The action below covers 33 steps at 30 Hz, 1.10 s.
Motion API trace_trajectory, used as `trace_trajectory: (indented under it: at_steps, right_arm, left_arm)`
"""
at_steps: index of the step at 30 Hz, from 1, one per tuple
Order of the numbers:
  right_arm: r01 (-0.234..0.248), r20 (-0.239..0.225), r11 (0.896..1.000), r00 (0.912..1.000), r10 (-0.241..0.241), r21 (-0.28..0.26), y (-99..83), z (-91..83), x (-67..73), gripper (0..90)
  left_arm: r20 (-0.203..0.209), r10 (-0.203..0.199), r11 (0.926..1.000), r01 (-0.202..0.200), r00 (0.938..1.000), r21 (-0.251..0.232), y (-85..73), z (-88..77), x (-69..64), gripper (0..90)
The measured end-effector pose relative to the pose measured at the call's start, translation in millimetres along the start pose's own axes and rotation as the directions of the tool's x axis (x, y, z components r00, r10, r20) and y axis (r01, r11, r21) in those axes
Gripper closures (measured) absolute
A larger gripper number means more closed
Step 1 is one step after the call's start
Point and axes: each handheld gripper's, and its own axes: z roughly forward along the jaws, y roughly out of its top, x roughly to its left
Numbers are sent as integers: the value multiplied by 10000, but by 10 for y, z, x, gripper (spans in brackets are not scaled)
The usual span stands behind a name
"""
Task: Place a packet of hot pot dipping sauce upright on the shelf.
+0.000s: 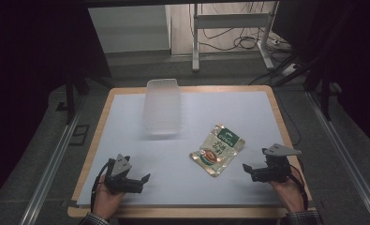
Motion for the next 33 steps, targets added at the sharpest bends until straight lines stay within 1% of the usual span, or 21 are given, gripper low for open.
trace_trajectory:
  at_steps: [4,11,20,23,28,33]
  right_arm:
    - [45,-15,10000,10000,-45,40,35,56,-14,5]
    - [134,-22,9995,9999,-133,282,86,163,-44,11]
    - [163,142,9995,9998,-167,279,163,253,-76,11]
    - [51,3,9995,10000,-51,317,198,292,-77,11]
    - [170,-29,9980,9999,-168,616,244,388,-73,11]
    - [83,-178,9969,9998,-69,785,299,453,-90,6]
  left_arm:
    - [-26,20,10000,-20,10000,28,-1,6,-3,0]
    - [-49,42,10000,-41,10000,87,-3,12,-4,0]
    - [-57,115,9998,-114,9999,134,-3,18,-13,0]
    - [-72,123,9998,-122,9999,145,-3,18,-13,0]
    - [-91,150,9997,-148,9998,182,-3,20,-14,0]
    - [-87,171,9997,-170,9998,198,-4,20,-16,0]
